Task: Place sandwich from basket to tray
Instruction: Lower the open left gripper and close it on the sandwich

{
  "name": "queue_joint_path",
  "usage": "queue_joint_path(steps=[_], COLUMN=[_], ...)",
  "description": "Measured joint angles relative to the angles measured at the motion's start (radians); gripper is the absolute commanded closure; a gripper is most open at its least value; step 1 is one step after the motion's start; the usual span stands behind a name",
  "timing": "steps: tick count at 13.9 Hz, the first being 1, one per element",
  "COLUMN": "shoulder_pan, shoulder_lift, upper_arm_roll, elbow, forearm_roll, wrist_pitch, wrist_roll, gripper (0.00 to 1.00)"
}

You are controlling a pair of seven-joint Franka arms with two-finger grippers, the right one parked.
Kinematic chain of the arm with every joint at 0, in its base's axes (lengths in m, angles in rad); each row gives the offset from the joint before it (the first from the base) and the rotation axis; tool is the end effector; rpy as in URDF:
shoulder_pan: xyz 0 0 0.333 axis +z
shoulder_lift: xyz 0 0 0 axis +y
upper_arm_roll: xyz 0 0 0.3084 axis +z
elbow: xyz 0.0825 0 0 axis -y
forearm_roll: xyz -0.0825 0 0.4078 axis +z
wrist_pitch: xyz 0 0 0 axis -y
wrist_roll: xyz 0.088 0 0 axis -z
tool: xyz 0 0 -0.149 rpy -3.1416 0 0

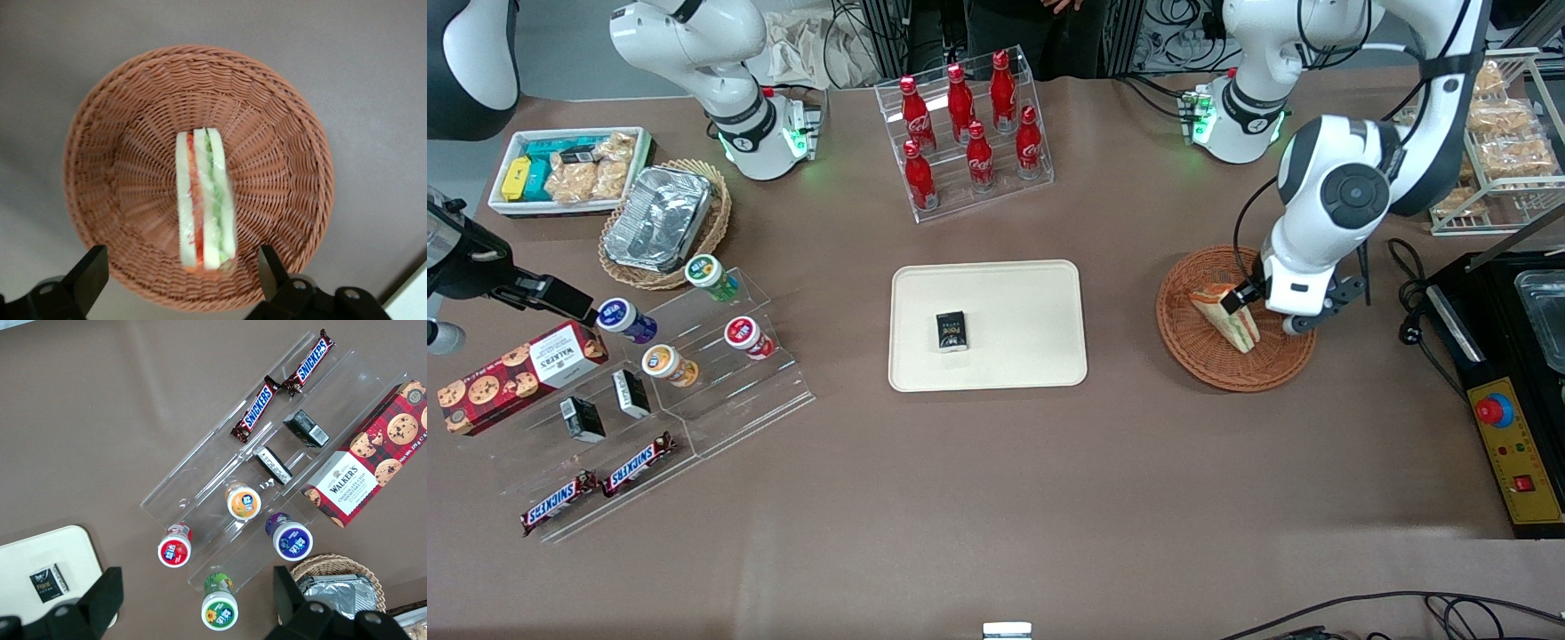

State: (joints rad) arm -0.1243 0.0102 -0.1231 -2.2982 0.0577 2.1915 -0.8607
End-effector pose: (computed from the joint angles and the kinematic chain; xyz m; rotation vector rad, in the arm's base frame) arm 0.4984 -0.1218 0.2692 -2.9152 -0.8651 0.1162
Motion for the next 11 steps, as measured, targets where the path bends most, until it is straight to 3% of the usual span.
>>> queue_joint_path(steps=[11], shoulder_pan=[-0.001], shoulder_lift=[0.127], upper_arm_roll=[-0.015], elbow=[-0.075], forearm_roll=[0.005], wrist_pitch=[0.180], wrist_roll=[-0.053], gripper=[0.00])
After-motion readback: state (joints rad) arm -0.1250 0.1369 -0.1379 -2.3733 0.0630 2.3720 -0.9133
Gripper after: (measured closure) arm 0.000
